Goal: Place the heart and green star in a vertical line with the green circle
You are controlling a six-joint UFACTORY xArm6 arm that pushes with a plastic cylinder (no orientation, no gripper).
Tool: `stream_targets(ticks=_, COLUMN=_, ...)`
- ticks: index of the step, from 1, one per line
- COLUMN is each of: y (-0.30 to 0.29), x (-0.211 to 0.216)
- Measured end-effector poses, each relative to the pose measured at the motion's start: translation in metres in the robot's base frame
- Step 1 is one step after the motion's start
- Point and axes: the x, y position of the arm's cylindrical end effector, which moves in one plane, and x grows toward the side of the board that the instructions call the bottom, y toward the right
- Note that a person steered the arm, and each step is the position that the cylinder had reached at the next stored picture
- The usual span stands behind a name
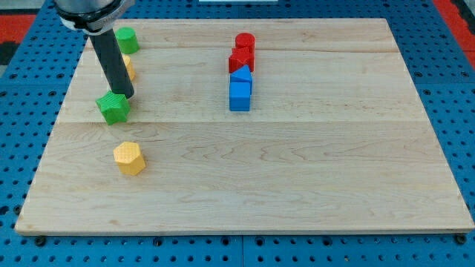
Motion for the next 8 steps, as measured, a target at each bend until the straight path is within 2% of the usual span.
stream_targets(ticks=1, y=0.030, x=0.018)
stream_targets(ticks=3, y=0.025, x=0.041)
stream_targets(ticks=8, y=0.030, x=0.041)
